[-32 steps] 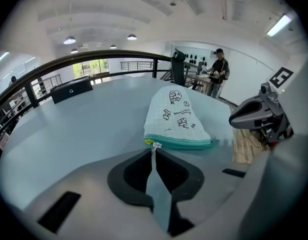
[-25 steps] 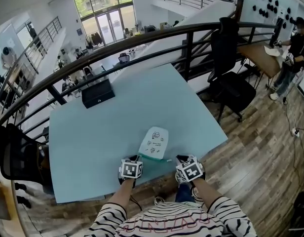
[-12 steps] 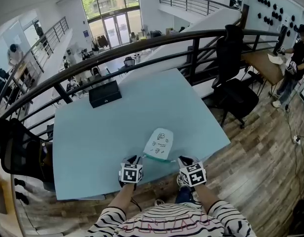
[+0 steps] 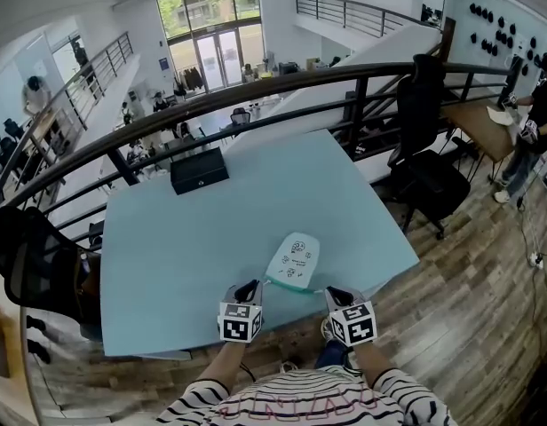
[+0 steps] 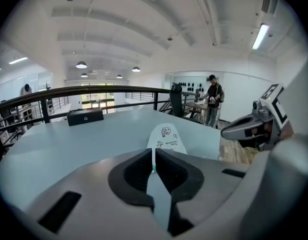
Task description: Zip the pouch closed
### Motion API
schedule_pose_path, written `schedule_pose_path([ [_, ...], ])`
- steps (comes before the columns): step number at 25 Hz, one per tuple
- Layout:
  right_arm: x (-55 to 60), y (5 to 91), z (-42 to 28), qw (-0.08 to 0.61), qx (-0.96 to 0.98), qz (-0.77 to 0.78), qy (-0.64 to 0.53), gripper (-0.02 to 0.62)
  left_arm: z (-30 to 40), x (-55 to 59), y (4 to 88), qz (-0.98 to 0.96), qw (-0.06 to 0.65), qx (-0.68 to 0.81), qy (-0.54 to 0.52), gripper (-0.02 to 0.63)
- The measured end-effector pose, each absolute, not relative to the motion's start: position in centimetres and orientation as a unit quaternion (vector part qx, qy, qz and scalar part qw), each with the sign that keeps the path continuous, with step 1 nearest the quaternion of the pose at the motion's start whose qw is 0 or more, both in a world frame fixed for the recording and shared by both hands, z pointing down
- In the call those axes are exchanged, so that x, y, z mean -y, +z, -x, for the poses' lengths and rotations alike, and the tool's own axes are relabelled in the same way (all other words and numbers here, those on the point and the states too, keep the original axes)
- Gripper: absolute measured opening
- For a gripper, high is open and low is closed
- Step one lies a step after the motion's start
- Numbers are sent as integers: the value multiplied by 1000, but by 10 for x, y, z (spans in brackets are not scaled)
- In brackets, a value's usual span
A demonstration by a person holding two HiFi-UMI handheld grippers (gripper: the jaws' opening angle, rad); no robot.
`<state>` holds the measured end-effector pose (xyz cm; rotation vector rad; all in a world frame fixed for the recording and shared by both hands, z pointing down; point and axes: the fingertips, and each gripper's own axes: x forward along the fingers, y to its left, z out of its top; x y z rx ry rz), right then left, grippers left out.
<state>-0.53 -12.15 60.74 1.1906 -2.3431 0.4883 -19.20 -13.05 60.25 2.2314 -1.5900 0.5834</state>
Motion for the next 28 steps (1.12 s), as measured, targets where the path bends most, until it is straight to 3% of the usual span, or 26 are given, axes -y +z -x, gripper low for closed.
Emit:
schedule_pose_path([
  [13,113,562,12,164,875,-429,151,26,156,108,554,-825,131,531,143,25],
  [28,102,554,13,144,879,-427,153,26,153,80,555,-820,131,540,136,24],
])
